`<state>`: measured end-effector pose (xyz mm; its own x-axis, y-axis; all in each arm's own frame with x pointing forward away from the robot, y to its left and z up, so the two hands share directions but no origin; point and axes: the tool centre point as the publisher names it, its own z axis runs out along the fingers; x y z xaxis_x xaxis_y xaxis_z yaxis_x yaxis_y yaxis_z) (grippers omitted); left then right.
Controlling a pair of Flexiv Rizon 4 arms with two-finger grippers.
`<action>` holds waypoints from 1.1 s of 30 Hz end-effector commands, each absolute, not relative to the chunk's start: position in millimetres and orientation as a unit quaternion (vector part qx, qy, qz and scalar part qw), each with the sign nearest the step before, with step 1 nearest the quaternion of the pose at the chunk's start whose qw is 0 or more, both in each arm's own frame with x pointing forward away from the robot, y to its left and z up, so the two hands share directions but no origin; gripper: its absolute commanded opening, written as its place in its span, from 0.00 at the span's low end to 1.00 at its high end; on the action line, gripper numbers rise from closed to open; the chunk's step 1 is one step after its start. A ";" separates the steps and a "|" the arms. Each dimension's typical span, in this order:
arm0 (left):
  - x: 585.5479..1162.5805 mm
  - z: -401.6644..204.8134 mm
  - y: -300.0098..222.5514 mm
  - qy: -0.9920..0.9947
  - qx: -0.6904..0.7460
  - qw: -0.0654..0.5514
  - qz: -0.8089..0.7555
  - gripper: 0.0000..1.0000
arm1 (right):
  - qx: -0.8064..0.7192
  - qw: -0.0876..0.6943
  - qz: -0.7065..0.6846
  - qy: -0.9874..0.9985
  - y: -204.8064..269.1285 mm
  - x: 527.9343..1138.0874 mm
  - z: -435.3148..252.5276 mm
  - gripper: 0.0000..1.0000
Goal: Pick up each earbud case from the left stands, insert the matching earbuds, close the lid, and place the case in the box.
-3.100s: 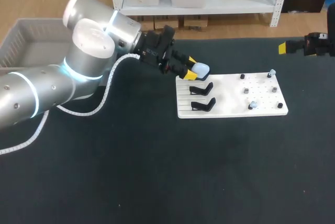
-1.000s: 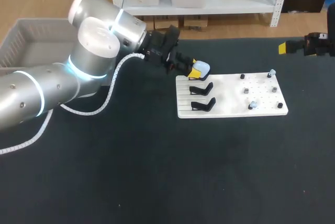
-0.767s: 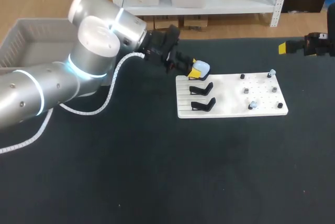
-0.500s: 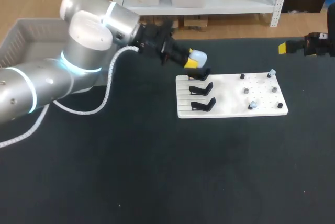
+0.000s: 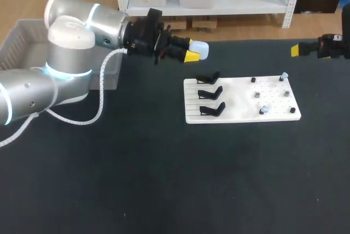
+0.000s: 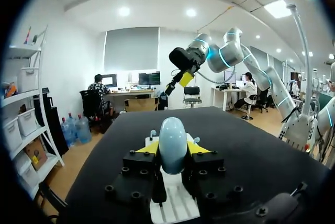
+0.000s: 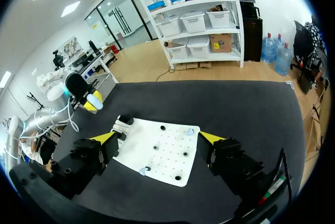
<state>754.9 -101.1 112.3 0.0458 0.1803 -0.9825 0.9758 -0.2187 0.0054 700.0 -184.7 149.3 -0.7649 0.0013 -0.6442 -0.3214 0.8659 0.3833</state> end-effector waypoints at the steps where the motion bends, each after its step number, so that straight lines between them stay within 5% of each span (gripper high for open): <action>1: 736.9 119.2 -102.9 0.507 0.577 0.437 -0.468 0.00 | -0.088 0.331 0.243 0.907 -184.8 699.8 149.5 1.00; 33: 721.1 114.7 -112.0 0.510 0.528 0.463 -0.497 0.00 | -0.088 0.331 0.243 0.907 -184.8 699.8 149.5 1.00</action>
